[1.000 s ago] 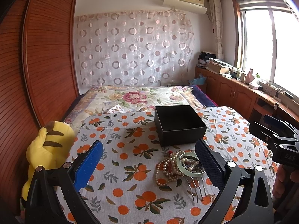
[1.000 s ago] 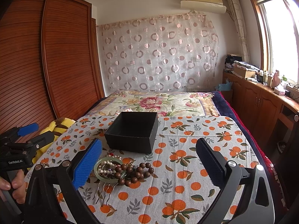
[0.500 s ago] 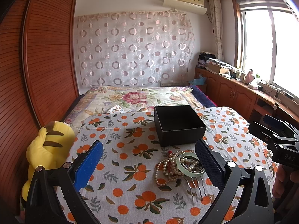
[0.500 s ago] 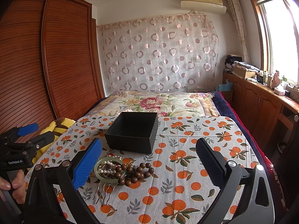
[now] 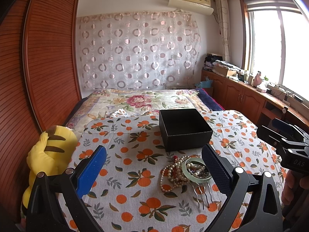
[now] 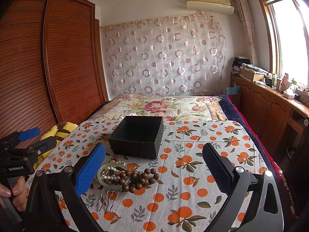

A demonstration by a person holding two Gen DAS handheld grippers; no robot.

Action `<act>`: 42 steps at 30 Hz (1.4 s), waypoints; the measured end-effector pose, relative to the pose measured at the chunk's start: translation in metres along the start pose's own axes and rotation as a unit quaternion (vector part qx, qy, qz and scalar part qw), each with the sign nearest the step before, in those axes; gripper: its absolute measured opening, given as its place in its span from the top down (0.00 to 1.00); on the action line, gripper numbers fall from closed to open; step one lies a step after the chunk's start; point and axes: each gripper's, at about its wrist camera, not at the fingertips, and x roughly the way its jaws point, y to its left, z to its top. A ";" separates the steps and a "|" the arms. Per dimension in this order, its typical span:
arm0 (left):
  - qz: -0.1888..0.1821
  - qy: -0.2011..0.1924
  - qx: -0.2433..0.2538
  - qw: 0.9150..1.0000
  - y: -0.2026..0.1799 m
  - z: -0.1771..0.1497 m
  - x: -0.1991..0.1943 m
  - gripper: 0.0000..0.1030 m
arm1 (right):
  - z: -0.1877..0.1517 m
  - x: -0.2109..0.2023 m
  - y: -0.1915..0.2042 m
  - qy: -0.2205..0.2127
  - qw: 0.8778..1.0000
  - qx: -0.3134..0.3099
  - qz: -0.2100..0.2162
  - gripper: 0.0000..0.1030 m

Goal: Organize jewelry

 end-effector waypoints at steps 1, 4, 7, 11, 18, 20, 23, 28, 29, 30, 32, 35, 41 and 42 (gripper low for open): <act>0.000 0.000 0.000 1.000 0.000 0.000 0.000 0.07 | 0.000 0.000 0.000 0.000 1.000 0.000 0.000 0.02; 0.000 0.000 0.000 1.000 0.000 0.000 0.000 0.07 | 0.000 0.000 0.000 0.000 1.000 0.000 0.000 0.02; 0.000 0.000 0.000 1.000 0.000 0.000 0.000 0.07 | -0.001 0.000 0.000 0.000 1.000 0.000 0.000 0.02; 0.000 -0.001 0.000 1.000 0.000 0.000 0.000 0.07 | -0.001 0.000 -0.001 0.000 1.000 0.000 0.000 0.02; 0.000 -0.001 0.000 1.000 0.000 0.000 0.000 0.07 | -0.002 0.000 -0.001 0.000 1.000 -0.001 0.001 0.02; -0.001 0.002 0.001 1.000 -0.005 0.011 -0.003 0.07 | 0.001 0.001 0.002 0.002 1.000 0.000 0.001 0.02; -0.003 0.008 -0.001 1.000 -0.006 0.013 -0.001 0.07 | 0.001 0.002 0.002 0.008 1.000 0.000 0.003 0.02; -0.013 0.026 -0.001 1.000 -0.008 0.004 0.010 0.07 | -0.004 0.002 0.003 0.024 1.000 -0.006 0.012 0.02; -0.022 0.037 0.000 0.999 -0.008 0.002 0.016 0.07 | -0.006 0.004 0.002 0.028 0.999 -0.008 0.014 0.02; -0.024 0.040 0.000 0.999 -0.005 -0.003 0.018 0.07 | -0.011 0.006 -0.001 0.031 0.999 -0.009 0.015 0.02; -0.037 0.057 0.004 0.998 -0.007 -0.007 0.026 0.07 | -0.018 0.010 -0.004 0.041 0.999 -0.011 0.020 0.02; -0.051 0.074 0.010 0.996 -0.010 -0.015 0.036 0.07 | -0.026 0.015 -0.008 0.055 0.998 -0.012 0.022 0.02; -0.093 0.103 0.008 0.990 -0.016 -0.026 0.058 0.07 | -0.040 0.026 -0.014 0.077 0.997 -0.015 0.022 0.08; -0.099 0.106 0.007 0.989 -0.017 -0.026 0.061 0.07 | -0.043 0.028 -0.016 0.081 0.996 -0.015 0.022 0.08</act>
